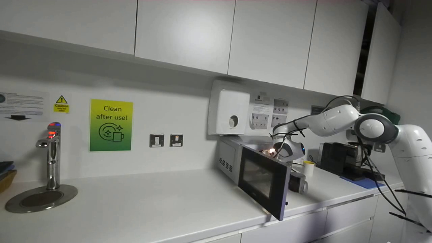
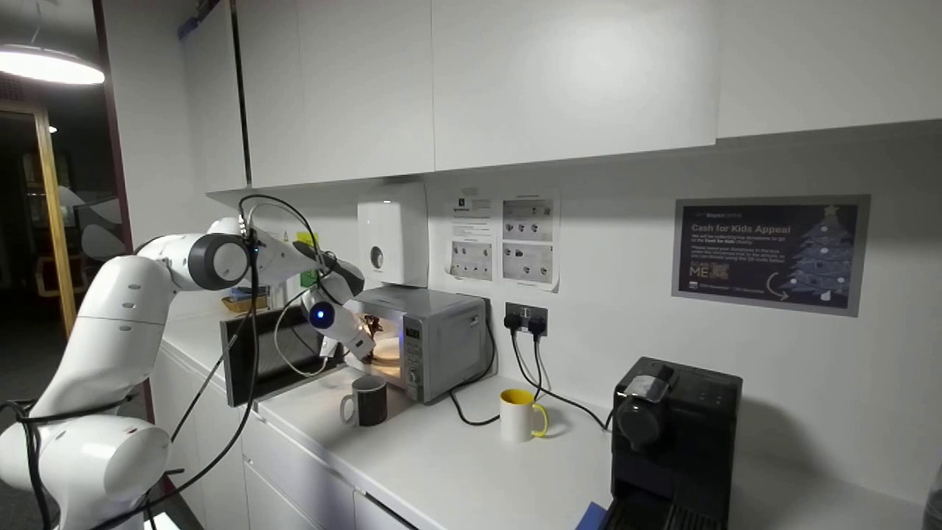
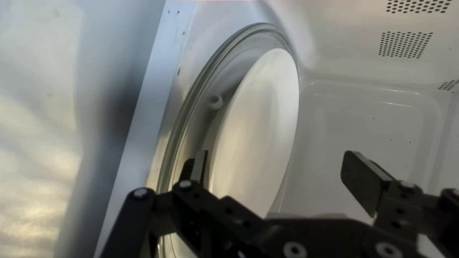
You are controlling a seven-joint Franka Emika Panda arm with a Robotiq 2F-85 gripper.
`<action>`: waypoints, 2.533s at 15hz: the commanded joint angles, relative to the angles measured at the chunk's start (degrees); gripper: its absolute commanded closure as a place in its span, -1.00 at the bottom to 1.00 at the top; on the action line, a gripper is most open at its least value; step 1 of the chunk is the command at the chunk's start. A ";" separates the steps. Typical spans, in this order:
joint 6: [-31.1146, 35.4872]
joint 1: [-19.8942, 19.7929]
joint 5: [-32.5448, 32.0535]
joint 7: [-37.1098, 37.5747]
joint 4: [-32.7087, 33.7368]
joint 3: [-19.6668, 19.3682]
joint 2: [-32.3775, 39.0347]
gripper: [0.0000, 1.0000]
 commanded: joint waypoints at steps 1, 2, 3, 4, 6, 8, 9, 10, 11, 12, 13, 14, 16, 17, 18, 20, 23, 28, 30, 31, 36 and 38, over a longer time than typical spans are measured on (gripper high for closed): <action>1.40 0.87 1.39 -0.41 -1.80 -0.27 -3.09 -1.00; 1.49 0.92 1.26 -0.27 -1.99 -0.15 -3.23 -1.00; 1.70 1.15 1.41 -0.45 -2.11 -0.27 -3.35 -1.00; 1.91 1.34 1.49 -0.56 -2.35 -0.29 -3.56 -1.00; 2.71 1.86 1.73 -0.89 -2.90 -0.42 -4.12 -1.00; 3.71 2.42 1.87 -1.11 -3.80 -0.50 -5.08 -1.00; 4.27 2.75 1.90 -1.21 -4.40 -0.55 -5.73 -1.00; 4.65 2.96 1.82 -1.14 -5.09 -0.51 -6.38 -1.00; 4.93 3.04 1.68 -0.97 -5.93 -0.38 -7.24 -1.00; 5.26 3.29 1.66 -0.99 -6.59 -0.42 -7.96 -1.00; 5.57 3.39 1.46 -0.86 -7.51 -0.26 -8.80 -1.00; 5.84 3.49 1.39 -0.79 -8.27 -0.22 -9.53 -1.00; 6.43 3.55 0.92 -0.46 -10.22 0.14 -11.14 -1.00; 6.60 3.47 0.59 -0.21 -11.38 0.43 -12.01 -1.00; 6.84 3.44 0.37 -0.06 -12.52 0.64 -12.82 -1.00; 7.25 3.22 -0.18 0.22 -14.88 1.13 -14.37 -1.00; 8.20 2.79 -1.74 0.65 -18.95 2.35 -16.89 -1.00; 9.45 2.38 -4.99 0.88 -25.29 4.59 -21.22 -1.00; 10.31 2.53 -7.13 0.51 -27.44 4.98 -22.86 -1.00; 10.69 2.54 -8.38 0.55 -28.54 5.19 -23.68 -1.00; 12.10 3.06 -14.66 0.35 -32.80 4.69 -27.58 -1.00; 12.17 3.46 -17.32 0.56 -34.47 4.30 -28.78 -1.00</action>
